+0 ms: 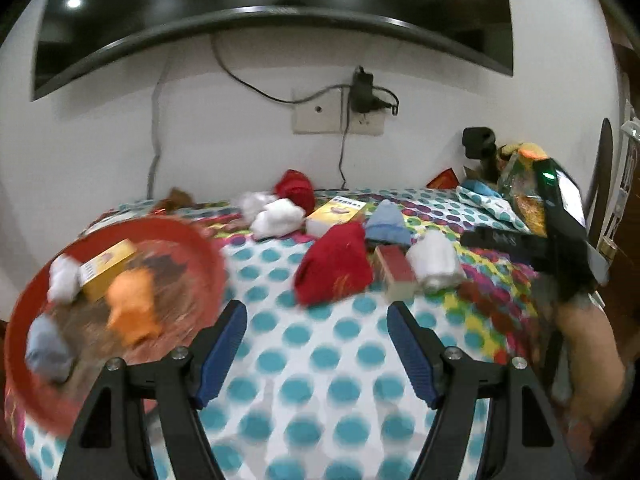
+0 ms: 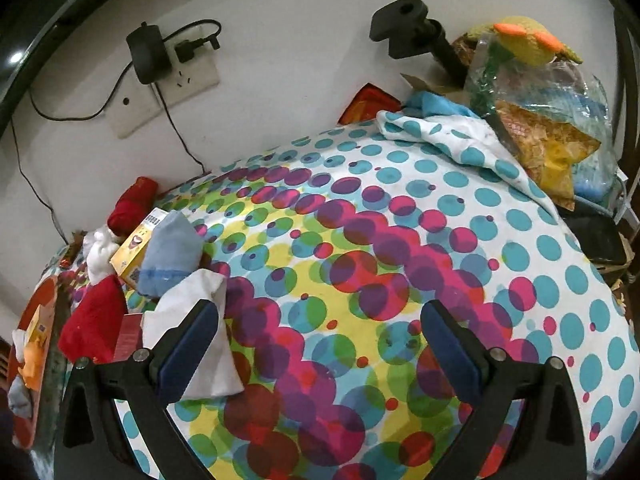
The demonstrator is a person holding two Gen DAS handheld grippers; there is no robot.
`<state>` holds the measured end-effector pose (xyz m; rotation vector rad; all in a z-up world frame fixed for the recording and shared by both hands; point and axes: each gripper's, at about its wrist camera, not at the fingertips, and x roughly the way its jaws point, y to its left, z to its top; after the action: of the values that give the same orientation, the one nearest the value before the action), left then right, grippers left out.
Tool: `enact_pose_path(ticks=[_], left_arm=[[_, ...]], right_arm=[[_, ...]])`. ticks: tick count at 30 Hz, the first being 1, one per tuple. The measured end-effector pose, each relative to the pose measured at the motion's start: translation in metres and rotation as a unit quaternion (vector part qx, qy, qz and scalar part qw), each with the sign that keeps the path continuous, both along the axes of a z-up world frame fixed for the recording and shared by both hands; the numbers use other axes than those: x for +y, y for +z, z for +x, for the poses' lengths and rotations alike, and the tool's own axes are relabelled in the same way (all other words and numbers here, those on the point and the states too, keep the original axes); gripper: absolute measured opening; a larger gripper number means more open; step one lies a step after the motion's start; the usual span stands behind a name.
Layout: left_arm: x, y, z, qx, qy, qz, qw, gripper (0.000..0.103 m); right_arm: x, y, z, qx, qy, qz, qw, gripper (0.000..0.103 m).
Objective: Organize objects
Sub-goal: 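Grasp the red sock with the left gripper, then carry the red sock with the left gripper over the red tray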
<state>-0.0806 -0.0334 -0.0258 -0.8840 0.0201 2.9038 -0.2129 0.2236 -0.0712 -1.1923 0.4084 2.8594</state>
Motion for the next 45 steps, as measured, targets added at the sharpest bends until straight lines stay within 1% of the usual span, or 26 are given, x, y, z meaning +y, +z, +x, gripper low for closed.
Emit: enact_pose_path(ticks=[2,5,8,11,13,14,15,16,17,19,20,24,27,32,35,39,42,45], left_arm=[[0.014,-0.003,-0.030,-0.017,-0.009,-0.012,0.9997,0.075],[0.028,-0.012,-0.069,-0.041,-0.009,-0.041,0.9983,0.075],[0.036,-0.021,-0.098,-0.059,0.006,-0.061,0.9964,0.075],[0.032,-0.036,-0.121,-0.093,0.027,-0.045,0.9942,0.075],[0.029,-0.044,-0.129,-0.112,0.026,-0.029,0.9929,0.074],[0.031,-0.048,-0.132,-0.118,0.023,-0.029,0.9923,0.071],[0.032,-0.052,-0.133,-0.125,0.020,-0.034,0.9914,0.064],[0.033,-0.057,-0.135,-0.134,0.020,-0.038,0.9900,0.052],[0.033,-0.057,-0.134,-0.132,0.021,-0.034,0.9904,0.044],[0.036,-0.056,-0.133,-0.134,0.017,-0.032,0.9903,0.033],[0.037,-0.054,-0.133,-0.134,0.016,-0.033,0.9903,0.029],[0.036,-0.043,-0.125,-0.121,0.027,-0.022,0.9920,0.026],[0.035,-0.025,-0.111,-0.088,0.033,-0.028,0.9952,0.026],[0.022,0.008,-0.093,-0.053,0.039,-0.021,0.9976,0.026],[0.002,0.029,-0.082,-0.034,0.055,-0.017,0.9977,0.026],[-0.043,0.048,-0.064,-0.018,0.093,-0.004,0.9955,0.026],[-0.086,0.055,-0.052,-0.014,0.130,-0.003,0.9914,0.026],[-0.141,0.052,-0.041,-0.024,0.179,-0.003,0.9835,0.026]], right_arm=[[0.001,-0.001,0.000,-0.001,0.000,-0.006,1.000,0.101],[0.003,-0.002,-0.001,-0.004,0.003,-0.016,1.000,0.101],[0.004,-0.002,0.000,0.000,0.006,-0.022,1.000,0.101],[0.004,-0.003,0.000,0.001,0.008,-0.028,1.000,0.101],[0.003,-0.002,0.001,0.004,0.009,-0.027,1.000,0.101],[0.003,-0.001,0.001,0.005,0.010,-0.027,1.000,0.101],[0.002,-0.001,0.001,0.006,0.011,-0.026,1.000,0.102],[0.002,-0.001,0.001,0.005,0.011,-0.025,1.000,0.102],[0.002,-0.001,0.001,0.004,0.012,-0.024,1.000,0.102],[0.002,-0.002,0.001,0.004,0.012,-0.025,1.000,0.102],[0.002,-0.002,0.001,0.003,0.011,-0.025,1.000,0.102],[0.001,-0.002,0.001,0.003,0.011,-0.024,1.000,0.102],[0.001,-0.002,0.000,0.003,0.011,-0.025,1.000,0.102],[0.001,-0.002,0.001,0.000,0.012,-0.022,1.000,0.102],[0.001,-0.002,0.000,-0.001,0.013,-0.025,1.000,0.102],[0.002,-0.003,0.000,-0.003,0.013,-0.025,1.000,0.102],[0.001,-0.003,-0.001,-0.005,0.014,-0.025,1.000,0.102],[0.001,-0.003,-0.001,-0.005,0.016,-0.027,1.000,0.102]])
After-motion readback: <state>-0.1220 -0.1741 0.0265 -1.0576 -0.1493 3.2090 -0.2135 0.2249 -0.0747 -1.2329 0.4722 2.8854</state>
